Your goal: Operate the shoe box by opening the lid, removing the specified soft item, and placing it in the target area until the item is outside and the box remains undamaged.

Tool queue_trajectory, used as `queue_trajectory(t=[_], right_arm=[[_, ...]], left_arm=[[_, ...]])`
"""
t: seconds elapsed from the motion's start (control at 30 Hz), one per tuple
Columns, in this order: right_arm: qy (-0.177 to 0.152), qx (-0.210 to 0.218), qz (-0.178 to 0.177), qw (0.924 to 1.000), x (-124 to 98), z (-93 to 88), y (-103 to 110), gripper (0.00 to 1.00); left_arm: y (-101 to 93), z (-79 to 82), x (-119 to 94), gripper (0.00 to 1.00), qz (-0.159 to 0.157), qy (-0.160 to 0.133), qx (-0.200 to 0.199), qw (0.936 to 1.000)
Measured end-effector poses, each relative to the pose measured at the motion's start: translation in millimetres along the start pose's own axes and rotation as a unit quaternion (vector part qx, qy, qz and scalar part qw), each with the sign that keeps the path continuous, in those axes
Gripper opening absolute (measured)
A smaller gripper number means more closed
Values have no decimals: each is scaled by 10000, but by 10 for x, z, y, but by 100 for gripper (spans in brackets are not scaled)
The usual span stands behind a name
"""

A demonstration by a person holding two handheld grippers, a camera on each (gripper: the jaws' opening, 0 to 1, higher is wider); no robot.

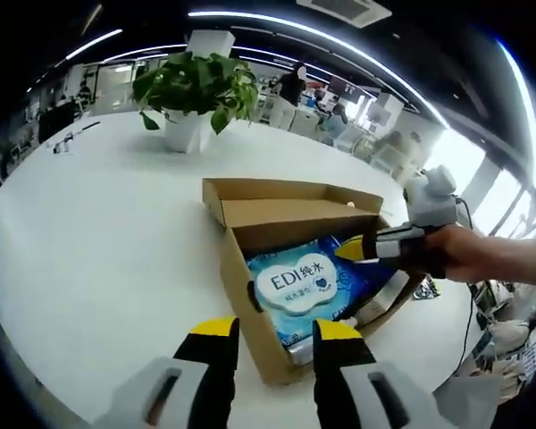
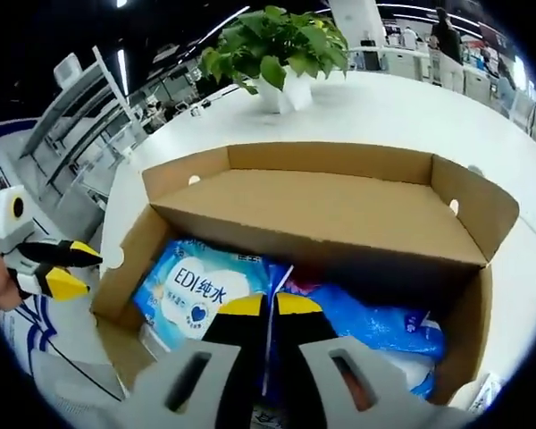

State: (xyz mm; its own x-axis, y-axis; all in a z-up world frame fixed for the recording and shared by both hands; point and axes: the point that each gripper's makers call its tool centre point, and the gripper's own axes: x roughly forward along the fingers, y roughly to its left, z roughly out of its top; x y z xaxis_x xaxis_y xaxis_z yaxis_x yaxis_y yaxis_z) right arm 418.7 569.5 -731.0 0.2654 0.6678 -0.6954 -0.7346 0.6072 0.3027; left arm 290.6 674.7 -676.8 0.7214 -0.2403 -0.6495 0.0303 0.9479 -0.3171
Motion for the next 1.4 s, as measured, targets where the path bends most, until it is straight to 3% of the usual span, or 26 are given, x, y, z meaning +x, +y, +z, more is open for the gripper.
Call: queue_trajectory(t=[0.23, 0.47, 0.57, 0.93, 1.4], right_arm=[[-149, -524, 5, 9985, -60, 67, 99, 0], [-184, -443, 75, 9988, -208, 49, 134, 0], [-311, -70, 63, 9995, -273, 60, 131, 0], [-442, -90, -178, 9988, -524, 74, 45, 0], [-609, 86, -435, 9972, -881, 17, -159, 0]], left_arm=[[13, 8, 9, 33, 1, -12, 4, 10000], [-14, 46, 65, 33, -73, -26, 55, 10000], [-43, 59, 83, 33, -115, -28, 72, 9999], [-210, 74, 180, 33, -333, 35, 224, 9992], [-495, 12, 455, 33, -776, 403, 523, 9948]])
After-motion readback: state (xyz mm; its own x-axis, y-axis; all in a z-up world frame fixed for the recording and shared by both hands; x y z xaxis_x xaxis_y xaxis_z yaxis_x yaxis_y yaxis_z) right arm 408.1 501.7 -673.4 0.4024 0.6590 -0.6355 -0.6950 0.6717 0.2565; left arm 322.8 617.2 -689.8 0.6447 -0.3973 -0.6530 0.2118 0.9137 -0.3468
